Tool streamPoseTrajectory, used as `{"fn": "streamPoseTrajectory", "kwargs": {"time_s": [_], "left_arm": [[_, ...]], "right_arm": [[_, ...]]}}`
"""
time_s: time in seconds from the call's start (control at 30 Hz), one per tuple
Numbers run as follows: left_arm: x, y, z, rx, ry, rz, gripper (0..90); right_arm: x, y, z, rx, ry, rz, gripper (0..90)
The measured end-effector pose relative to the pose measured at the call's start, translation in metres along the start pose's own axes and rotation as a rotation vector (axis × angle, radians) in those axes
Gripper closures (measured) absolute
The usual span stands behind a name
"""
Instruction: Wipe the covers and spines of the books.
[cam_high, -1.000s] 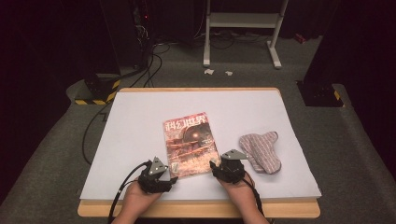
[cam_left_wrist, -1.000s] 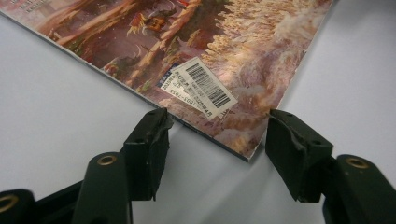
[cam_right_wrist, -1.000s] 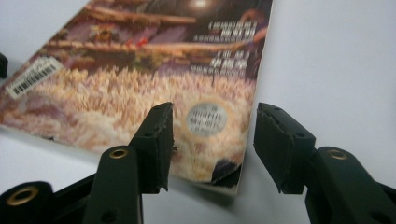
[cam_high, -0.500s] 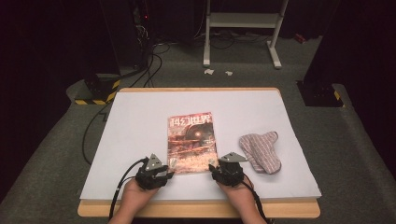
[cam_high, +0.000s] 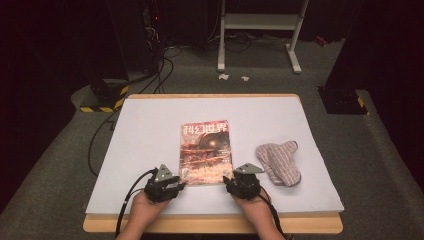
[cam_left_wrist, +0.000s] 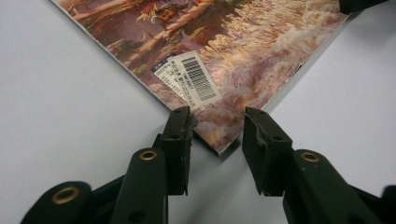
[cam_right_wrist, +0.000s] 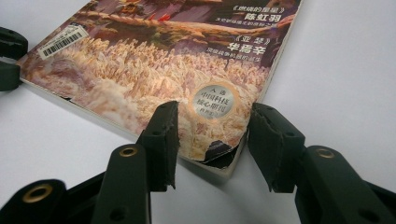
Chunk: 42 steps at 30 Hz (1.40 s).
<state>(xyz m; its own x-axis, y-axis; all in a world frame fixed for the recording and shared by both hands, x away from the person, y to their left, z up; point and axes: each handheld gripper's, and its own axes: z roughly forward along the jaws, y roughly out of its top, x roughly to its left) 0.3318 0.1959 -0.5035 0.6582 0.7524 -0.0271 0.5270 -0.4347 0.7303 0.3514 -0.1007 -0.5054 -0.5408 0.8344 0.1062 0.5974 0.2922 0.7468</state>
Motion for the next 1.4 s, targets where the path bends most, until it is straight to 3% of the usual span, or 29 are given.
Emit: {"fn": "streamPoseTrajectory", "kwargs": {"time_s": [0.27, 0.37, 0.47, 0.63, 0.9, 1.07, 1.4], "left_arm": [[0.0, -0.001, -0.001, -0.007, 0.005, -0.011, 62.2], [0.002, -0.002, -0.004, -0.018, 0.024, -0.015, 52.9], [0.005, -0.004, -0.008, -0.04, 0.002, -0.029, 49.9], [0.007, -0.006, -0.015, -0.059, 0.01, -0.035, 45.8], [0.017, -0.011, -0.024, -0.093, 0.006, -0.064, 44.4], [0.021, -0.014, -0.023, -0.101, 0.043, -0.051, 41.0], [0.023, -0.014, -0.03, -0.107, 0.041, -0.073, 36.4]], "right_arm": [[-0.001, 0.001, 0.0, 0.004, 0.007, -0.01, 52.5], [-0.003, 0.002, 0.001, 0.006, 0.021, -0.005, 51.4], [-0.002, 0.002, 0.001, 0.002, 0.013, -0.013, 50.4], [-0.001, 0.003, 0.001, 0.0, 0.014, -0.023, 48.7], [-0.003, 0.009, -0.003, -0.034, 0.031, -0.034, 49.3], [-0.008, 0.013, -0.002, -0.061, 0.061, -0.021, 51.9], [-0.017, 0.015, -0.015, -0.125, 0.017, -0.043, 45.7]]}}
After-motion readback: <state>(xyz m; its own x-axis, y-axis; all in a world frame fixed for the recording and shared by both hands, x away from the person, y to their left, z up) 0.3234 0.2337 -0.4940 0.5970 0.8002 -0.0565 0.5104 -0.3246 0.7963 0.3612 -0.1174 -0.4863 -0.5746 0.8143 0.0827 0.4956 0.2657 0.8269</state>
